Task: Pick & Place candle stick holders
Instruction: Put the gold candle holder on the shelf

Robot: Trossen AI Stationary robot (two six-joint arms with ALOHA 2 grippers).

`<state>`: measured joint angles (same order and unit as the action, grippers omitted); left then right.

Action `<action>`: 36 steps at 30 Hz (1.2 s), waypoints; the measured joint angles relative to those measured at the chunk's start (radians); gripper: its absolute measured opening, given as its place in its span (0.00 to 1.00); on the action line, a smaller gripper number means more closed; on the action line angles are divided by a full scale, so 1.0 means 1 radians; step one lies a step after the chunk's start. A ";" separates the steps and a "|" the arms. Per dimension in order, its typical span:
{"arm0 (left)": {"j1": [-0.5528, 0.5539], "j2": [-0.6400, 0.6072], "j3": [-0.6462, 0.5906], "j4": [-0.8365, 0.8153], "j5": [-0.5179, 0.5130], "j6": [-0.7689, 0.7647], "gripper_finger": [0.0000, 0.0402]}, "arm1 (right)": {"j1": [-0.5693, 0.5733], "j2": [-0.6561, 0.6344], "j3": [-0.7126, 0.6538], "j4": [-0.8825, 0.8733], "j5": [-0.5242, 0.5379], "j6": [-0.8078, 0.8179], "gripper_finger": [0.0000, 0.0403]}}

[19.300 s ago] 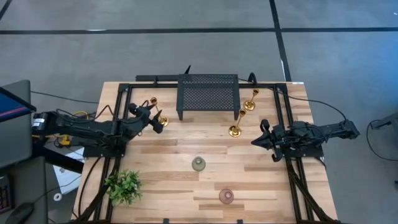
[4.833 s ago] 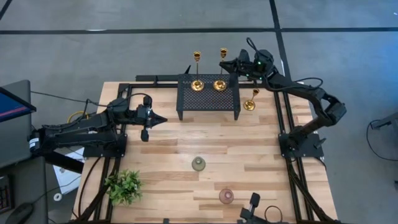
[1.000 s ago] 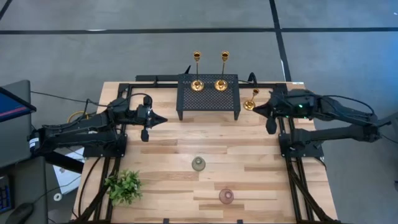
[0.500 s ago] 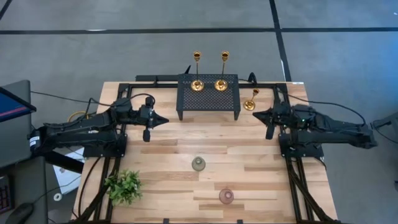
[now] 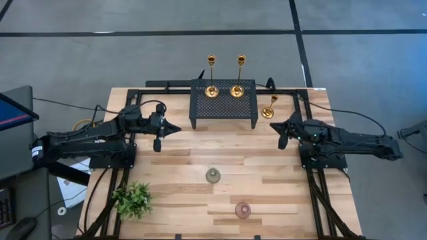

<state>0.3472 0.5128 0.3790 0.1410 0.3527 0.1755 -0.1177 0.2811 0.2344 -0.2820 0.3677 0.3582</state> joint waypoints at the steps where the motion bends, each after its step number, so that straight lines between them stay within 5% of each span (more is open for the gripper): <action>1: 0.000 0.000 0.000 0.000 0.000 0.000 0.02 | -0.001 0.001 -0.003 -0.001 0.000 0.010 0.00; 11: 0.000 0.000 0.000 0.000 0.000 0.000 0.02 | -0.002 0.002 -0.091 -0.002 0.014 0.082 0.00; 20: 0.000 0.000 0.000 0.000 0.000 0.000 0.02 | -0.002 0.002 -0.130 0.003 0.257 0.132 0.02; 32: 0.000 0.000 0.000 -0.001 0.000 0.000 0.02 | -0.015 0.002 -0.131 0.091 0.329 0.077 0.44; 36: 0.000 0.000 0.000 -0.001 0.000 0.004 0.02 | -0.054 0.040 -0.132 0.104 0.329 0.077 0.49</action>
<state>0.3470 0.5129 0.3790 0.1402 0.3527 0.1799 -0.1715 0.3211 0.1021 -0.1781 0.6968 0.4351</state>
